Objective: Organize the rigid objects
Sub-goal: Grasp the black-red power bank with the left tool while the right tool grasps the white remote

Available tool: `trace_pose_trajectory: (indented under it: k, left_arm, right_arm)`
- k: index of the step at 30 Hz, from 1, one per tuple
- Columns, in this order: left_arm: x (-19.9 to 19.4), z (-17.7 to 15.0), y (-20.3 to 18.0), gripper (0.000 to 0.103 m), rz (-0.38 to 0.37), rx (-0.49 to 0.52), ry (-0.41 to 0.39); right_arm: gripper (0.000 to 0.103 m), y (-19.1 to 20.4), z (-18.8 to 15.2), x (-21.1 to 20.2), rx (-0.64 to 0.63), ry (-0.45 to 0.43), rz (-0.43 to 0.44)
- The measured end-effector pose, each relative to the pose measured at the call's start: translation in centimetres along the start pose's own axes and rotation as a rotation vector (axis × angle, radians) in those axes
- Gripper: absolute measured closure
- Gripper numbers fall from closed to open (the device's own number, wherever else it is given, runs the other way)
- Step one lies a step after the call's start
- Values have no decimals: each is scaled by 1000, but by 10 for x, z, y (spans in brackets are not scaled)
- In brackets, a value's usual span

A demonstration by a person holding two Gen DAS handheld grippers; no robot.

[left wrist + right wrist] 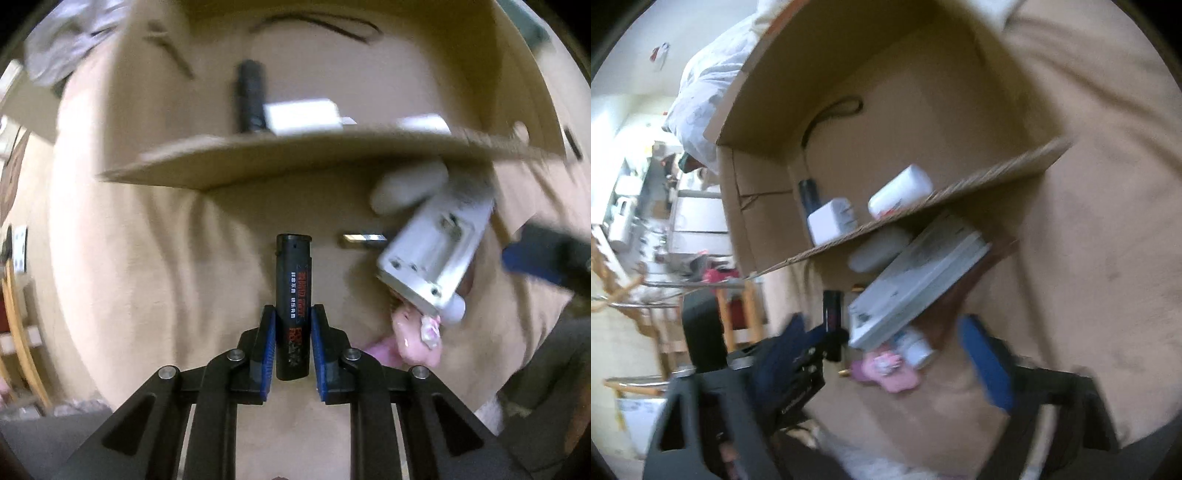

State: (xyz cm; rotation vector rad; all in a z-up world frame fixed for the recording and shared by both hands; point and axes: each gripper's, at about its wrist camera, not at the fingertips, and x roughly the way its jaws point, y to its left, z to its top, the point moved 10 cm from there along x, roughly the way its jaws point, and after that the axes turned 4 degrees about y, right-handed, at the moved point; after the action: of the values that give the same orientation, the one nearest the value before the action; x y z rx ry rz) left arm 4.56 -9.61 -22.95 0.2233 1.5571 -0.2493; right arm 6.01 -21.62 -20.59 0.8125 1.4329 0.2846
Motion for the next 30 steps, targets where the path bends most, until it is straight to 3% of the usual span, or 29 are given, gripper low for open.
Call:
trace_pose_trajectory:
  k: [3, 12, 15, 22, 26, 30]
  left_arm:
    - [-10, 2, 10, 86, -5, -41, -31]
    - [-21, 3, 31, 86, -34, -61, -49]
    - [-25, 0, 42, 86, -41, -56, -51]
    - [-28, 5, 34, 86, -31, -57, -57]
    - [-22, 6, 28, 86, -23, -66, -54]
    - [-22, 8, 24, 86, -21, -73, -57]
  right_arm:
    - [50, 4, -1, 16, 38, 31, 27]
    - [51, -10, -1, 32, 157, -4, 16]
    - [51, -8, -1, 36, 191, -13, 78]
    - [51, -7, 10, 50, 250, -56, 135]
    - [72, -12, 10, 56, 276, -80, 117]
    - [73, -11, 5, 48, 244, -94, 79]
